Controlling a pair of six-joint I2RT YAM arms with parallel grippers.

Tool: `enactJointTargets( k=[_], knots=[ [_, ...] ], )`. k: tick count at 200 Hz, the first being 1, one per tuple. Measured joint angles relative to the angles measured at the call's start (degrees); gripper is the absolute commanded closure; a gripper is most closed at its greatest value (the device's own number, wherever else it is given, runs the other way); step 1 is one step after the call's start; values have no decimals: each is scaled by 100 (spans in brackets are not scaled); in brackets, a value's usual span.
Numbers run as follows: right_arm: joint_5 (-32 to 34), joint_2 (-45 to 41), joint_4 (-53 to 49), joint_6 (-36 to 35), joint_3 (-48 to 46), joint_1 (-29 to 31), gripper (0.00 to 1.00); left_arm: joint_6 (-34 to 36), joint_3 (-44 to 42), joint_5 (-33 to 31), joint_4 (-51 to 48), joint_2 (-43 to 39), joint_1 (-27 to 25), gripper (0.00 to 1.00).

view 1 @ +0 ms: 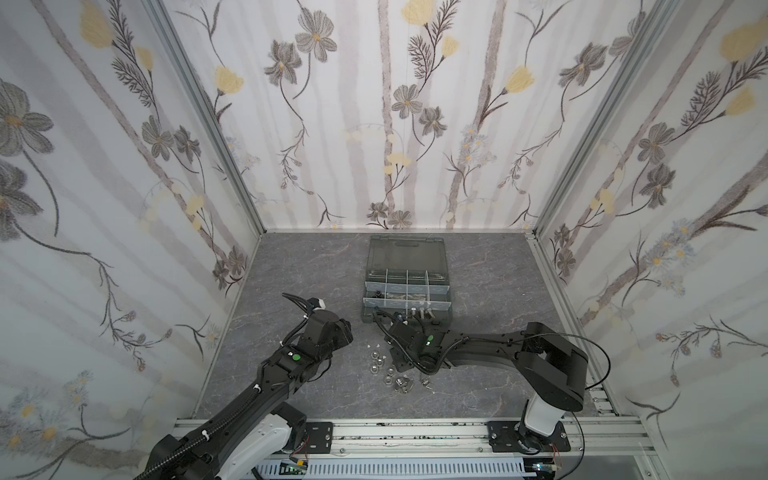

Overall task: Sort the screws and nuts into containers
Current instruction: 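Grasp a silver wing nut in the pile with the right gripper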

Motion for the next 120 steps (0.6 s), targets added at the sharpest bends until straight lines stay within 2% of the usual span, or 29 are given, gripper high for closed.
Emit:
enactJointTargets(
  k=[80,120],
  knots=[
    [103,-337,-15,122,-542,39,44,-61,-13,11,2,-2,0,37],
    [96,-321,13,111,-501,50,56,-87,-17,11,2,11,0,37]
  ],
)
